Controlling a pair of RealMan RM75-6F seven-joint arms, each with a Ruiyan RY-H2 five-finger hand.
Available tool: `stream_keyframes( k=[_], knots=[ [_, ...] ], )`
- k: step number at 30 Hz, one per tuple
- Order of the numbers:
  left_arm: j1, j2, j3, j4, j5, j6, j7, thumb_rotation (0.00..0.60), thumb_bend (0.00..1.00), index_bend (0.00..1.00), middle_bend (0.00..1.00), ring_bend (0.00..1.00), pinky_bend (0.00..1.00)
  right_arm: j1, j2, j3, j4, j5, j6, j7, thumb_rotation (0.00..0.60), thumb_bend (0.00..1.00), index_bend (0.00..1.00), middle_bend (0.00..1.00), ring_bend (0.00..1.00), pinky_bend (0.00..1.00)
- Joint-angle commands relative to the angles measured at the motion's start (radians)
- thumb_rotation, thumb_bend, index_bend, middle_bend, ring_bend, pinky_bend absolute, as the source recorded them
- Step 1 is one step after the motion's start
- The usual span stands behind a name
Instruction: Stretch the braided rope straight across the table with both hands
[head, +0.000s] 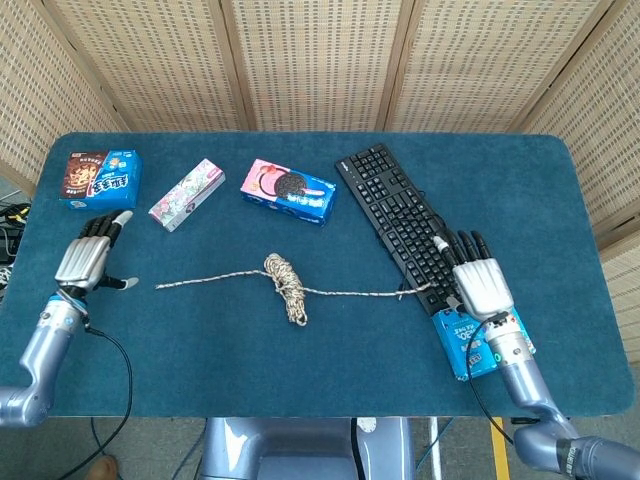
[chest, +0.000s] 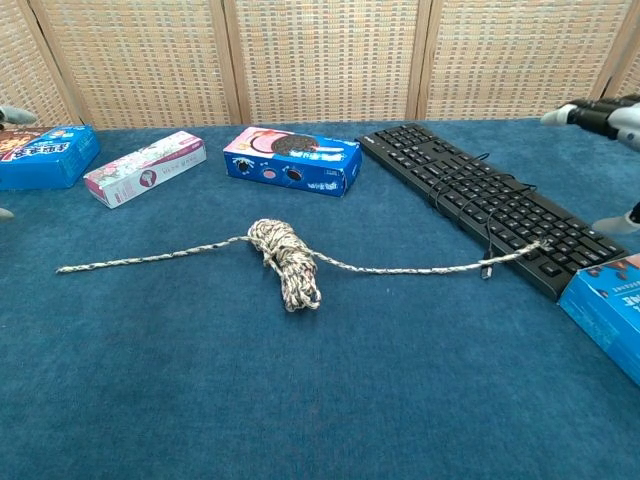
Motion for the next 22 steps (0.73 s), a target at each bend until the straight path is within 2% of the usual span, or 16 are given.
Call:
stream_keyframes(
  k=[1,7,11,16,22],
  knots=[
    [0.081,0.073,-0.004,-0.071,0.076,0.137,-0.069,0.600,0.00,0.00,0.00,0.00,0.00,-0.059,0.070,0.003,-0.075,-0.058,0.090,0.073,0.600,0.00,0.00,0.00,0.00,0.00],
    [0.183,0.134,0.034,-0.161,0.137,0.288,-0.049,0.600,0.00,0.00,0.00,0.00,0.00,-0.150,0.147,-0.021,-0.139,-0.114,0.209,0.141,0.600,0.00,0.00,0.00,0.00,0.00],
    [0.271,0.148,0.086,-0.206,0.185,0.391,-0.021,0.600,0.00,0.00,0.00,0.00,0.00,-0.233,0.148,-0.067,-0.072,-0.199,0.319,0.236,0.600,0.00,0.00,0.00,0.00,0.00],
    [0.321,0.152,0.117,-0.223,0.207,0.433,0.030,0.600,0.00,0.00,0.00,0.00,0.00,-0.281,0.134,-0.094,0.003,-0.227,0.349,0.274,0.600,0.00,0.00,0.00,0.00,0.00],
    [0.350,0.166,0.128,-0.245,0.230,0.460,0.049,0.600,0.00,0.00,0.00,0.00,0.00,-0.302,0.131,-0.098,0.039,-0.245,0.360,0.287,0.600,0.00,0.00,0.00,0.00,0.00]
  ],
)
